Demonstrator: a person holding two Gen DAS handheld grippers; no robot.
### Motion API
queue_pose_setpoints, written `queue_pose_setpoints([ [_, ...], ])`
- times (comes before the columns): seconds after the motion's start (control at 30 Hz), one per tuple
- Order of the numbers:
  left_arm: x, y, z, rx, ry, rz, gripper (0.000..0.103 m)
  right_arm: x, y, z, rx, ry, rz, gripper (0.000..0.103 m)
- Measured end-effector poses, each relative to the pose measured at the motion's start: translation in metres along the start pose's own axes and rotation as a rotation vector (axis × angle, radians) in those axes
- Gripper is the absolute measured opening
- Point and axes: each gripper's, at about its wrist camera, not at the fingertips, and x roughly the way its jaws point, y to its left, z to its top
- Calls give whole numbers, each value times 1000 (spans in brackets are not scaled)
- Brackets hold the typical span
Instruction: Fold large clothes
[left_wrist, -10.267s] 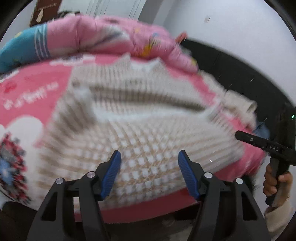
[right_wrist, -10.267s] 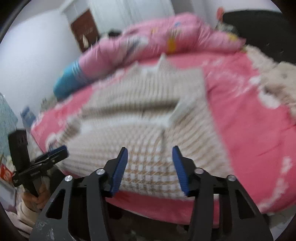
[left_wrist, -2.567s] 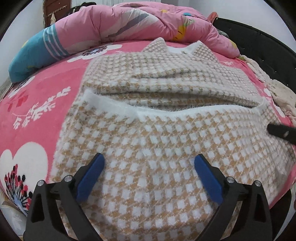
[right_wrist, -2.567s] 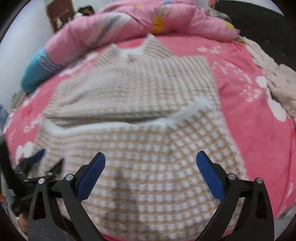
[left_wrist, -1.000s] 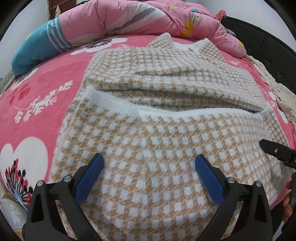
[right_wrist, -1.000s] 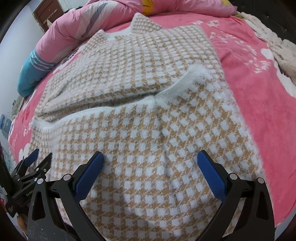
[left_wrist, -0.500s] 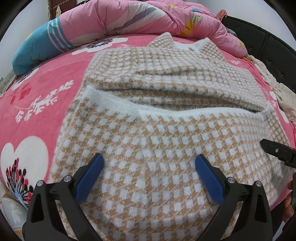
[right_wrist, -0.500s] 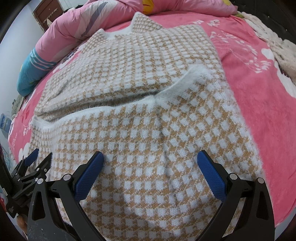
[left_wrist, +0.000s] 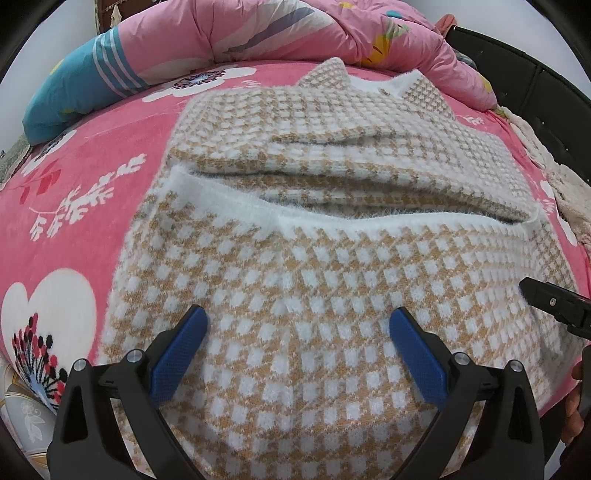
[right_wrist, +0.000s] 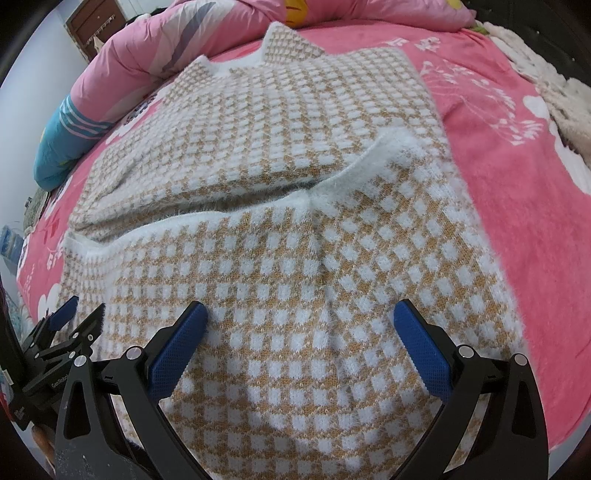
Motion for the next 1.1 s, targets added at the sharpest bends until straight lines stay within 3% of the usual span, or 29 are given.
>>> queue_pose_setpoints([
  [1.1, 0, -1, -2, 6, -4, 1, 98, 0, -1, -1, -1, -6, 4, 96],
])
